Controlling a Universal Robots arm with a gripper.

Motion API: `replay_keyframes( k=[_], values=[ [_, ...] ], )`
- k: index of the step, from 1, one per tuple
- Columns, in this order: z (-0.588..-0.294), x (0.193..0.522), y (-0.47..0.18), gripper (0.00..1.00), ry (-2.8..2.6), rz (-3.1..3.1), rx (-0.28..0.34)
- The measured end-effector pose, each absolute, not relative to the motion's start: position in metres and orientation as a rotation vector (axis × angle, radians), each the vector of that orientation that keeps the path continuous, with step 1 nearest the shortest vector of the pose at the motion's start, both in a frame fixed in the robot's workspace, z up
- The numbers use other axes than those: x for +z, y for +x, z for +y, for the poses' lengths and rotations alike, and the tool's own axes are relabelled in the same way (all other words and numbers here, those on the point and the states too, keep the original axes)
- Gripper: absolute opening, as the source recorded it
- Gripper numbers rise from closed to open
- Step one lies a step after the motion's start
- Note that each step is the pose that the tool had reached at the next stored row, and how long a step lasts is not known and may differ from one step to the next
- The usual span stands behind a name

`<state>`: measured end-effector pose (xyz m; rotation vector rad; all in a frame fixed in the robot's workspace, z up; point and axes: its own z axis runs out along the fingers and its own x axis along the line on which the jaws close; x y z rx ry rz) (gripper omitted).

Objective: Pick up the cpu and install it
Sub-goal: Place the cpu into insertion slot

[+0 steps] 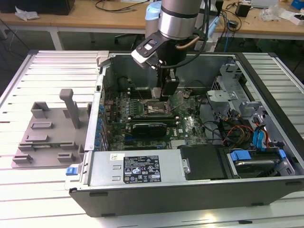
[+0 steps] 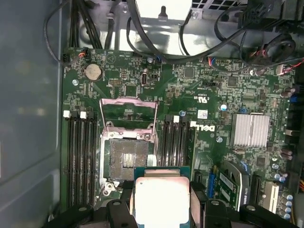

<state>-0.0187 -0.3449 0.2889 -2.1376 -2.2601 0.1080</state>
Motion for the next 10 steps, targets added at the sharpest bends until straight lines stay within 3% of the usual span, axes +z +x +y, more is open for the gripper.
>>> replay_keyframes(
  k=[10],
  values=[
    [-0.336, 0.267, -0.018, 0.55, -2.137, -2.26, 0.109]
  ],
)
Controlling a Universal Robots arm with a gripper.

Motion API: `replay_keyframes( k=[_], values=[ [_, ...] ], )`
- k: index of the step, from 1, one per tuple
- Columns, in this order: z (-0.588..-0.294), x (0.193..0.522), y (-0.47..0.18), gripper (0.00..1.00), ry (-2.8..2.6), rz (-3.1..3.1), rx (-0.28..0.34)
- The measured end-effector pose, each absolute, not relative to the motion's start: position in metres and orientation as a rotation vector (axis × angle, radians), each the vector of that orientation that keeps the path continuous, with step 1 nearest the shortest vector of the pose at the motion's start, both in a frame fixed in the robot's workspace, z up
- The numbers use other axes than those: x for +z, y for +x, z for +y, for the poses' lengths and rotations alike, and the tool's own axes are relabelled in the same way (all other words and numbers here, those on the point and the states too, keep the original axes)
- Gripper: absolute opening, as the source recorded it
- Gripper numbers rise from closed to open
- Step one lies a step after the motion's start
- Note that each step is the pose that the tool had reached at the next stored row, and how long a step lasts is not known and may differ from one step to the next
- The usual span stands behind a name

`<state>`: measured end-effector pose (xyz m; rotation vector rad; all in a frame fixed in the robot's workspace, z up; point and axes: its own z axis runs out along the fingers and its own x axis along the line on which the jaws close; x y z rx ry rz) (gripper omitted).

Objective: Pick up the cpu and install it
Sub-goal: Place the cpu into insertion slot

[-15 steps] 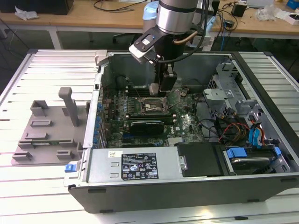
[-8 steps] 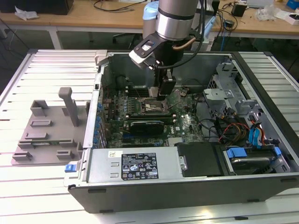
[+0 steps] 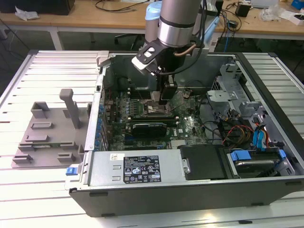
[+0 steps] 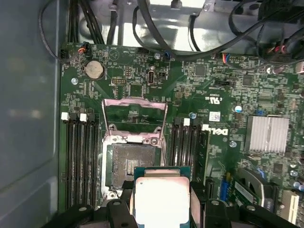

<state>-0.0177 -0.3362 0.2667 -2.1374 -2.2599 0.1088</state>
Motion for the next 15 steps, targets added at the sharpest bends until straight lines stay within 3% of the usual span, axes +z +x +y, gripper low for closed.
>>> replay_keyframes(
  k=[15],
  values=[
    [-0.306, 0.23, -0.016, 0.55, -2.163, -2.236, 0.116]
  ],
)
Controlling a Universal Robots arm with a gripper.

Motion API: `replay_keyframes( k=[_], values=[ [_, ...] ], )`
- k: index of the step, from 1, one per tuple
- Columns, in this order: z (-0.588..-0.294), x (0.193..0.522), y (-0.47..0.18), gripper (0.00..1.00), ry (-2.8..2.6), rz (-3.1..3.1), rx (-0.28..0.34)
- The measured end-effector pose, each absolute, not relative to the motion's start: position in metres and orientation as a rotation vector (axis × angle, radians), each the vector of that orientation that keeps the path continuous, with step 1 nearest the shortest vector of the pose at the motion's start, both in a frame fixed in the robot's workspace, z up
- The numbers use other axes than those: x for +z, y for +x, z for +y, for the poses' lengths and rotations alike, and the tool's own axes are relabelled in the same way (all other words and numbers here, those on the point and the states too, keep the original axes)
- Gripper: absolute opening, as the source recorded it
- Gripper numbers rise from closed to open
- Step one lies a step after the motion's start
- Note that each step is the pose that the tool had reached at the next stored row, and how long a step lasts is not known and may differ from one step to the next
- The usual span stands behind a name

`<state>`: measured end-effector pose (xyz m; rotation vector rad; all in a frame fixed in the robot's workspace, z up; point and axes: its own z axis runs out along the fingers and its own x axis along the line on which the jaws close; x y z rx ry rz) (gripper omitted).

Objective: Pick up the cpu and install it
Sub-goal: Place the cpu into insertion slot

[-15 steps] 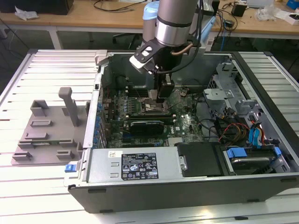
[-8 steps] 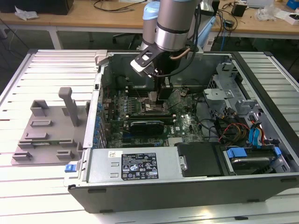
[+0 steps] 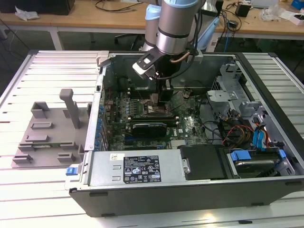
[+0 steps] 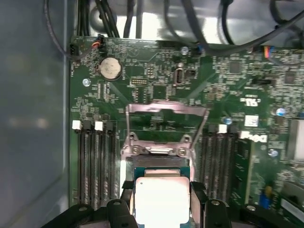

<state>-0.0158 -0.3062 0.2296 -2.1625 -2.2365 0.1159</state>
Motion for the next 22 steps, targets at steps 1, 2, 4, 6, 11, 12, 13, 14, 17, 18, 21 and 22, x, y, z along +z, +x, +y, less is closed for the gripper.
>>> replay_keyframes(
  k=[1, 2, 4, 6, 11, 12, 13, 14, 17, 18, 21, 22],
  values=[
    [-0.305, 0.228, -0.016, 0.55, -2.165, -2.234, 0.116],
    [-0.304, 0.225, -0.016, 0.55, -2.168, -2.23, 0.116],
    [-0.303, 0.22, -0.017, 0.55, -2.177, -2.222, 0.116],
    [-0.303, 0.215, -0.019, 0.55, -2.186, -2.212, 0.116],
    [-0.303, 0.205, -0.02, 0.55, -2.213, -2.184, 0.116],
    [-0.303, 0.205, -0.02, 0.55, -2.215, -2.182, 0.116],
    [-0.304, 0.204, -0.02, 0.55, -2.217, -2.18, 0.115],
    [-0.305, 0.203, -0.021, 0.55, -2.219, -2.177, 0.115],
    [-0.307, 0.203, -0.021, 0.55, -2.219, -2.177, 0.115],
    [-0.308, 0.203, -0.021, 0.55, -2.219, -2.177, 0.115],
    [-0.31, 0.202, -0.021, 0.55, -2.219, -2.177, 0.115],
    [-0.31, 0.201, -0.021, 0.55, -2.219, -2.177, 0.115]
  ],
)
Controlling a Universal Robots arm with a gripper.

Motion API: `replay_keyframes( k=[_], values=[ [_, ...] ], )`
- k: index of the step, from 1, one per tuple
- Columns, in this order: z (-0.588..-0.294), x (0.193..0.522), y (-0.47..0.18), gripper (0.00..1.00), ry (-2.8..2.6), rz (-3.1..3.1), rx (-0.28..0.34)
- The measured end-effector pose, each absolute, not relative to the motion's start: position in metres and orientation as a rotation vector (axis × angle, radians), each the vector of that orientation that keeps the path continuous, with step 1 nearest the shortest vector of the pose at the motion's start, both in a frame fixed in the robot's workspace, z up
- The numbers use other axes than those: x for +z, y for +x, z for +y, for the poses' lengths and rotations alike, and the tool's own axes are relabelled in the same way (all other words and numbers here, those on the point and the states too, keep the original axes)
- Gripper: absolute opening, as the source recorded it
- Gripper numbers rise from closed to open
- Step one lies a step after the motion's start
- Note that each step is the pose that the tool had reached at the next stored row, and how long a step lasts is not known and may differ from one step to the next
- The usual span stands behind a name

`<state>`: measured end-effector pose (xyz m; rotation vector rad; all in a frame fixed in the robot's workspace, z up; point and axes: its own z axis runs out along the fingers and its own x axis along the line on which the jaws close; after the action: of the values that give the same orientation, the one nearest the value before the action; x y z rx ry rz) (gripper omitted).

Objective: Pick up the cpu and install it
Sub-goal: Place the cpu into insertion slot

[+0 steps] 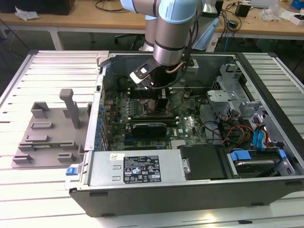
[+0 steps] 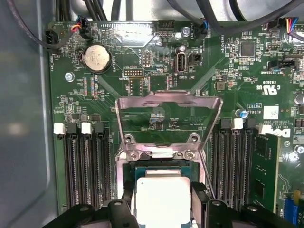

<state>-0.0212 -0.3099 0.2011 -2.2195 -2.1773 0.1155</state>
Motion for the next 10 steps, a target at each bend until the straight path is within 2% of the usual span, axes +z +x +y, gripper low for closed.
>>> replay_keyframes(
  k=[10],
  values=[
    [-0.3101, 0.1987, -0.0212, 0.56, -2.219, -2.177, 0.115]
  ],
)
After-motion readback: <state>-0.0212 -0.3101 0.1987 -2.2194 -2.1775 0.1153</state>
